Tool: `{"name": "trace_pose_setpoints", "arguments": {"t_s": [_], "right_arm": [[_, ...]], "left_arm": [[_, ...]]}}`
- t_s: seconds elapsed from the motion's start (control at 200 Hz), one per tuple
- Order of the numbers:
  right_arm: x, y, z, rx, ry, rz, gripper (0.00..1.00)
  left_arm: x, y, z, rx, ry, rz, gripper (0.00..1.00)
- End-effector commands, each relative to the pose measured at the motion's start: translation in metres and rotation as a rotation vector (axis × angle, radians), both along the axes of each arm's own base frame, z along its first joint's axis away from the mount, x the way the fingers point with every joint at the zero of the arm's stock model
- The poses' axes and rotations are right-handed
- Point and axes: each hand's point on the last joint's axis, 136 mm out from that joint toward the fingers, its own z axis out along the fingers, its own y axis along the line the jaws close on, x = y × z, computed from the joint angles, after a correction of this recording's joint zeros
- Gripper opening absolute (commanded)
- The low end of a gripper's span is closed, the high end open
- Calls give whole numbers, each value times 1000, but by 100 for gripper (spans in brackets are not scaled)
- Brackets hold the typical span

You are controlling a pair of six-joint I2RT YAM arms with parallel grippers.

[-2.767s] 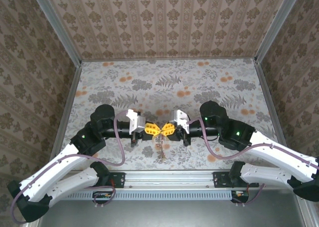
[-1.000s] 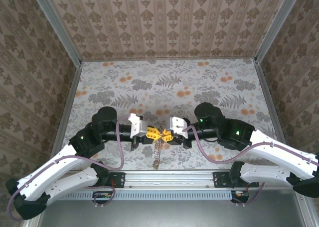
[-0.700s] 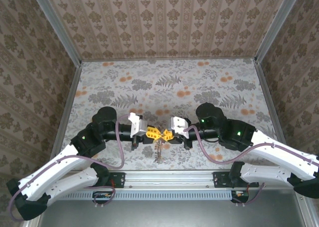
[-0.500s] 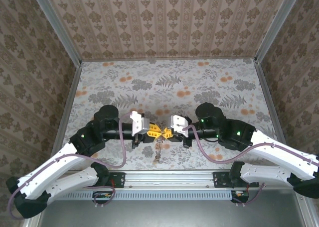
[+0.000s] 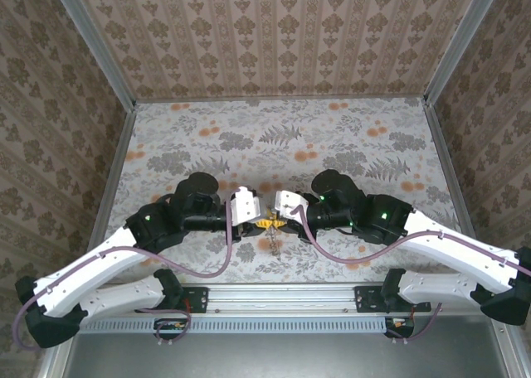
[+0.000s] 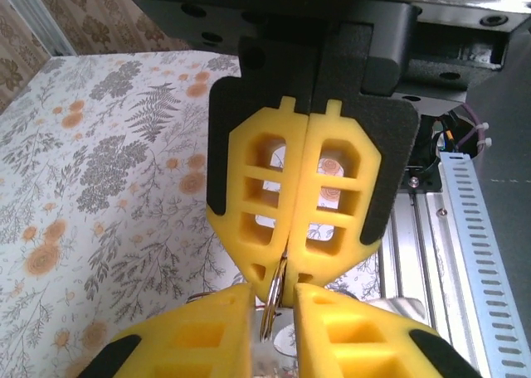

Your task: Put the keys on the keyring

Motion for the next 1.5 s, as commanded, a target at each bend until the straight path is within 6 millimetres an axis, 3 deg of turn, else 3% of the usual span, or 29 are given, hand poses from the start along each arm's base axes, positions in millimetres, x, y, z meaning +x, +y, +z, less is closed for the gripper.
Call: {"name": "trace_pose_setpoints", "arguments": {"t_s": [0.0,0.045,0.085,0.245,0.34,0.645,0.96,1.115,1.41,1.495], "right_arm": [[1,4,25,54,-55,17,0],[0,4,25,53,-54,23,0],[0,4,24,52,-53,22,0],[-3,3,25,64,-47,29,3],[-7,2,28,95,-43,41,12],[-22,-3,46,217,-46,79,18],[-34,2,61,288,-38,148,19],[-30,4,57,270,-36,133,11],[-29,6,54,270,-23,130,12],[-28,7,54,268,-25,134,0]], "left_arm": [[0,0,8,8,-31,-3,19],[0,0,8,4,-32,-7,14],[-2,0,9,-1,-29,-16,0],[-9,-3,15,-51,-16,-49,0],[-15,-2,28,-129,0,-80,0],[-29,11,63,-365,52,-171,0],[-28,12,58,-439,92,-171,0],[-26,12,60,-450,82,-161,0],[-25,14,65,-484,83,-169,0],[-24,13,65,-487,89,-170,0]]}}
